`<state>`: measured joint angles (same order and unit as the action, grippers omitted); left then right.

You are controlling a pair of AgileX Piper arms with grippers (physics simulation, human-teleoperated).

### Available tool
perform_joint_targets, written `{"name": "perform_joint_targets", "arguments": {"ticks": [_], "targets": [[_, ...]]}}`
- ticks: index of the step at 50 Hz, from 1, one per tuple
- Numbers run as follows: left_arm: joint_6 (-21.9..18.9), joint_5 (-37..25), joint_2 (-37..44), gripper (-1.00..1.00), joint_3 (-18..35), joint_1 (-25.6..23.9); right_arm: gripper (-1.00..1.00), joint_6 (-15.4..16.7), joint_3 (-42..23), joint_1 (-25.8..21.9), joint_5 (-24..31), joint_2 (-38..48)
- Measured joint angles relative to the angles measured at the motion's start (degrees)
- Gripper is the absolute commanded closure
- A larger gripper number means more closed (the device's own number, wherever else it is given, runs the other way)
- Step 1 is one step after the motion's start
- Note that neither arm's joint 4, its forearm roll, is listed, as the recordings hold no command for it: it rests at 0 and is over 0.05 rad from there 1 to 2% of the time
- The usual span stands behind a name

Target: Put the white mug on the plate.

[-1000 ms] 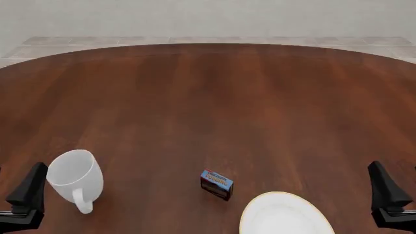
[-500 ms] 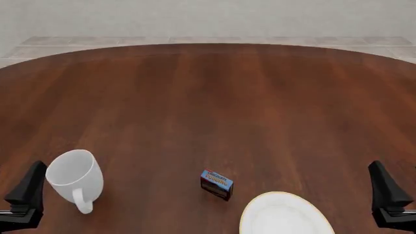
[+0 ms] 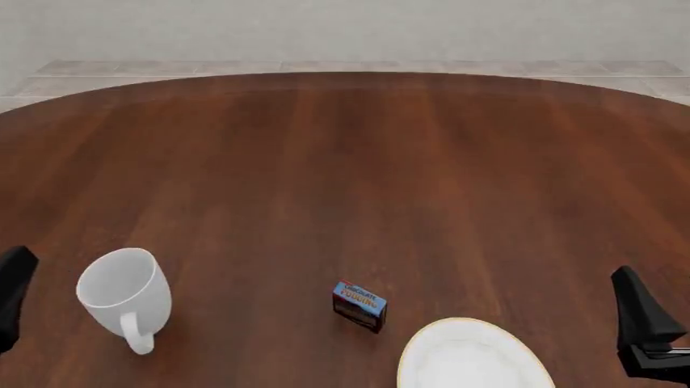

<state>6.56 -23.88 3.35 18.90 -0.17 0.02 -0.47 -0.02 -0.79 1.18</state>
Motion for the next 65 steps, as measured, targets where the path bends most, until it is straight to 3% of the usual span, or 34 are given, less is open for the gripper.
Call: {"name": "perform_joint_targets", "arguments": {"ticks": [21, 33, 48, 65], "targets": [[14.5, -25.1, 9.8, -1.0, 13.8, -6.1, -1.0, 0.0, 0.0, 0.0, 0.0, 0.0], [20.7, -33.9, 12.2, -1.0, 17.4, -6.1, -1.0, 0.0, 0.0, 0.0, 0.0, 0.0], [22.8, -36.7, 13.0, -1.0, 18.1, -4.1, -1.0, 0.0, 0.0, 0.0, 0.0, 0.0], [23.0, -31.6, 15.1, -1.0, 13.5, -2.5, -1.0, 0.0, 0.0, 0.0, 0.0, 0.0]]}}
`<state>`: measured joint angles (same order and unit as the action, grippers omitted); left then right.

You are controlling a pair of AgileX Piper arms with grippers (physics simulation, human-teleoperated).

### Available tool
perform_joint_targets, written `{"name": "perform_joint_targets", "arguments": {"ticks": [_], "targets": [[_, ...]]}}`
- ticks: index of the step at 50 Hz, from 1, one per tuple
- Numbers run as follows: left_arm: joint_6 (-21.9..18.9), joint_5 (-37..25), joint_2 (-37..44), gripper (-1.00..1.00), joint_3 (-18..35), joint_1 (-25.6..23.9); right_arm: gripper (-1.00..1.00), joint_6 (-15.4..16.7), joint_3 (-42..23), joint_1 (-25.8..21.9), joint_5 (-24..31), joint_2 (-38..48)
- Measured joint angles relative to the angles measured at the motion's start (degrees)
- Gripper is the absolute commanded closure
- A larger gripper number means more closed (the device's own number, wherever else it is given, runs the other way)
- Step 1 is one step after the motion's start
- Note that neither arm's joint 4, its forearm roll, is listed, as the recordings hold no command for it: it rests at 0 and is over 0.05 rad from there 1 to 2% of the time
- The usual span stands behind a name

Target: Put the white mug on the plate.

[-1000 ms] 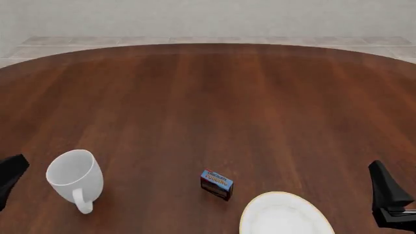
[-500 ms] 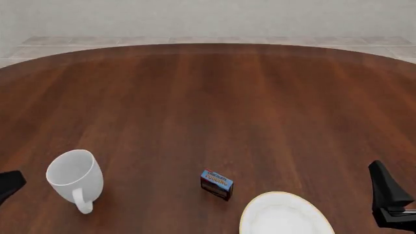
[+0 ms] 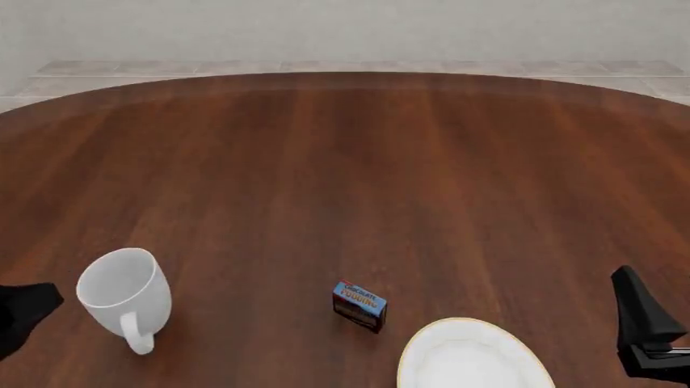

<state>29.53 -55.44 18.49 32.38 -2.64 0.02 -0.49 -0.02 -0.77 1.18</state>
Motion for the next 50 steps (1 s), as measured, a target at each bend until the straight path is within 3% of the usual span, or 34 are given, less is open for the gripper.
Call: {"name": "perform_joint_targets", "arguments": {"ticks": [50], "targets": [[0.1, 17.0, 10.9, -1.0, -13.9, 0.1, -1.0, 0.0, 0.0, 0.0, 0.0, 0.0]]}}
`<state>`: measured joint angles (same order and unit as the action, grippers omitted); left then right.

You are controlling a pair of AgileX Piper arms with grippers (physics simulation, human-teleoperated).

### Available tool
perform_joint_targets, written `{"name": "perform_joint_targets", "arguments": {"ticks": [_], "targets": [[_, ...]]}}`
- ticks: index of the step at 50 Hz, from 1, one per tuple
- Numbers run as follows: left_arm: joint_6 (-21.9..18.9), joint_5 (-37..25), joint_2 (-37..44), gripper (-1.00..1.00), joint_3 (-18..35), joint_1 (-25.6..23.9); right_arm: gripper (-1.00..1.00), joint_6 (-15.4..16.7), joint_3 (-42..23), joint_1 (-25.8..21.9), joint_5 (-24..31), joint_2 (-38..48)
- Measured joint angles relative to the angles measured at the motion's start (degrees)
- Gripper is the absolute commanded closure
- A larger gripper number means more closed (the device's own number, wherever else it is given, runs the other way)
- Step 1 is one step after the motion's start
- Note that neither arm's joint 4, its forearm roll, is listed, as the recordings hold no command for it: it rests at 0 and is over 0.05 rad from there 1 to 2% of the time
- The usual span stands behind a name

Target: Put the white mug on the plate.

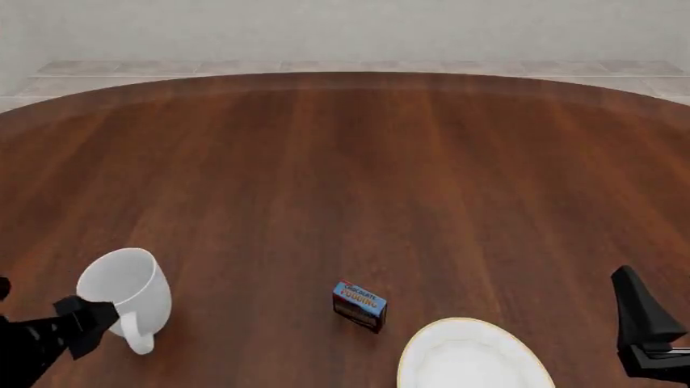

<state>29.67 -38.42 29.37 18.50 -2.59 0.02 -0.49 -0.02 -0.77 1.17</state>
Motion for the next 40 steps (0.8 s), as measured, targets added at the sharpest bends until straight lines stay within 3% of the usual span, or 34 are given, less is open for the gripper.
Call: {"name": "perform_joint_targets", "arguments": {"ticks": [40], "targets": [[-0.1, 8.8, 8.2, -1.0, -3.4, -1.8, -1.0, 0.0, 0.0, 0.0, 0.0, 0.0]]}}
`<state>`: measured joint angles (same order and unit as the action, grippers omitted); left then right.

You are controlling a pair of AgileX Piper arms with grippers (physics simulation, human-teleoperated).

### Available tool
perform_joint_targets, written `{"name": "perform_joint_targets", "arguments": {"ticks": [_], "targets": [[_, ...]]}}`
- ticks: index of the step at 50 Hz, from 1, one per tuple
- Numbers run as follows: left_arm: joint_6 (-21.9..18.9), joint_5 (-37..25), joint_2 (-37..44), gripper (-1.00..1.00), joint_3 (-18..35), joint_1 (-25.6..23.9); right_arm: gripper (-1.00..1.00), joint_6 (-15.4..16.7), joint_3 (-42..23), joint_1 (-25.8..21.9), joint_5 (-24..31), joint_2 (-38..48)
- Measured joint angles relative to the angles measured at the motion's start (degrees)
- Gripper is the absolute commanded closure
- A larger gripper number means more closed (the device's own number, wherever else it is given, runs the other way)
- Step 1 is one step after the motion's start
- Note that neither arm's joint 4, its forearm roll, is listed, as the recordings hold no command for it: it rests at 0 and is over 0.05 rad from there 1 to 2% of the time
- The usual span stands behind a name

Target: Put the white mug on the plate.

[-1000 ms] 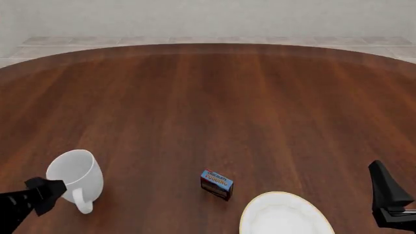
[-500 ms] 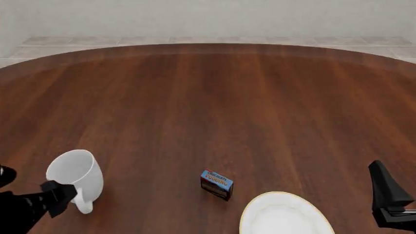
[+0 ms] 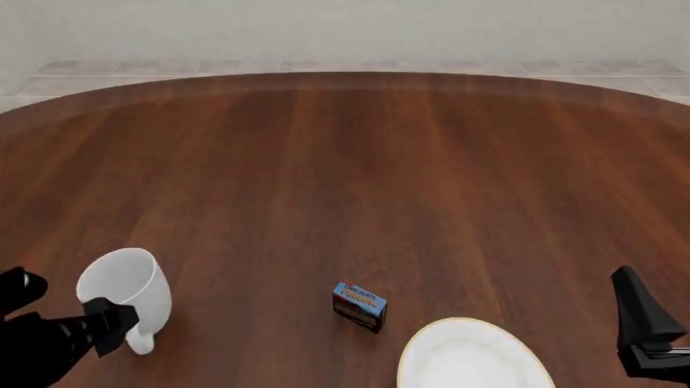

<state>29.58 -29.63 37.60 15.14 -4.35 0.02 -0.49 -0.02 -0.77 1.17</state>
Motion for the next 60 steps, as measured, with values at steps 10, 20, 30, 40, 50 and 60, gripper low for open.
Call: {"name": "perform_joint_targets", "arguments": {"ticks": [10, 20, 30, 40, 50, 60], "targets": [[-0.2, 3.1, 3.0, -1.0, -0.7, -0.4, -1.0, 0.0, 0.0, 0.0, 0.0, 0.0], [-0.6, 5.8, 5.5, -1.0, -1.5, -0.5, -1.0, 0.0, 0.0, 0.0, 0.0, 0.0], [-0.8, 8.2, 7.8, -1.0, -2.3, -0.6, -1.0, 0.0, 0.0, 0.0, 0.0, 0.0], [-0.8, 10.3, 9.9, -1.0, -3.4, -1.1, -1.0, 0.0, 0.0, 0.0, 0.0, 0.0], [-0.8, 12.5, 12.1, -1.0, -4.4, -1.7, -1.0, 0.0, 0.0, 0.0, 0.0, 0.0], [-1.0, 14.1, 13.9, -1.0, -4.9, -2.1, -1.0, 0.0, 0.0, 0.0, 0.0, 0.0]]}}
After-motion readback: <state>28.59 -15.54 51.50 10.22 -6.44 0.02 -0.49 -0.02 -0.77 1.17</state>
